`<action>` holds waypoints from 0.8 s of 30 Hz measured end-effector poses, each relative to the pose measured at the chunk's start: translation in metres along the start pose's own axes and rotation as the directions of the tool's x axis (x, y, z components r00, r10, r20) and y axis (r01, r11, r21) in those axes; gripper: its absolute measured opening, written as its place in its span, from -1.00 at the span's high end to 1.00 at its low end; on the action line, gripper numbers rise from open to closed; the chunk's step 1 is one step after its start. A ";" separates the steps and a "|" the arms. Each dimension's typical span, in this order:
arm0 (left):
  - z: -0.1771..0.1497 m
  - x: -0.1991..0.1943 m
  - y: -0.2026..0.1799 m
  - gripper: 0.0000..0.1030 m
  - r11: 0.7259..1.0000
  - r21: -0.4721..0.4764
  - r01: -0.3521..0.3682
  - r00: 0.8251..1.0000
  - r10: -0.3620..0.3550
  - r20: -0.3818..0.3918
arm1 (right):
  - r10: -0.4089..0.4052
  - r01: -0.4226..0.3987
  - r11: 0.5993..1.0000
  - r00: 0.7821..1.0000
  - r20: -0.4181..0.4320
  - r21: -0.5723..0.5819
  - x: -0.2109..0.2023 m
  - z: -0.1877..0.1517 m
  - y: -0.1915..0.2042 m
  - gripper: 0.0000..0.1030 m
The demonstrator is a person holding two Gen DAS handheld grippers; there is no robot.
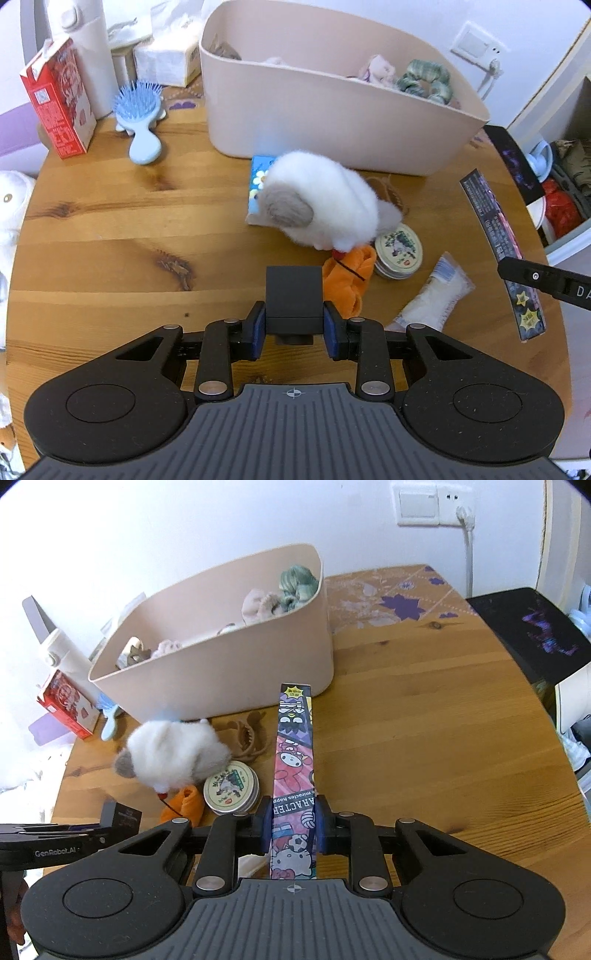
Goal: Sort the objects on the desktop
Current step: 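Grasp the black item with the left tool while the right tool grasps the Hello Kitty box, then carry both items over the basket and open both tools to drop them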
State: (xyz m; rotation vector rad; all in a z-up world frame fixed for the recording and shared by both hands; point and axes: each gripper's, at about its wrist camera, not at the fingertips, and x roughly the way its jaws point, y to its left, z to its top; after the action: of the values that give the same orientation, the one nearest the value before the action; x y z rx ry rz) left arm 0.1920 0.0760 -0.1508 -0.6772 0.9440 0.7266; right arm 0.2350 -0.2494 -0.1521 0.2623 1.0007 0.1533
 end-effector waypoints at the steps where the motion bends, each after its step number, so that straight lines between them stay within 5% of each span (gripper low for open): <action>1: 0.000 -0.003 0.000 0.38 1.000 0.004 0.002 1.000 -0.002 0.006 | 0.002 -0.002 1.000 1.000 0.006 0.002 -0.003 0.000 0.000 0.59; 10: 0.010 -0.027 -0.001 0.38 0.998 0.052 0.028 0.997 -0.031 0.065 | 0.030 -0.033 0.999 0.996 0.080 0.039 -0.031 0.008 0.005 0.59; 24: 0.063 -0.060 -0.002 0.38 0.996 0.079 0.037 0.979 -0.053 0.198 | 0.016 -0.002 0.997 0.980 0.198 -0.073 -0.056 0.047 0.026 0.59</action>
State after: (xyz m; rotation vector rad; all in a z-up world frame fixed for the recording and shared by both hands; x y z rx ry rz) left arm 0.1995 0.1086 -0.0707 -0.5465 0.7649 0.7016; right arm 0.2448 -0.2458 -0.0749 0.2116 0.7944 0.1679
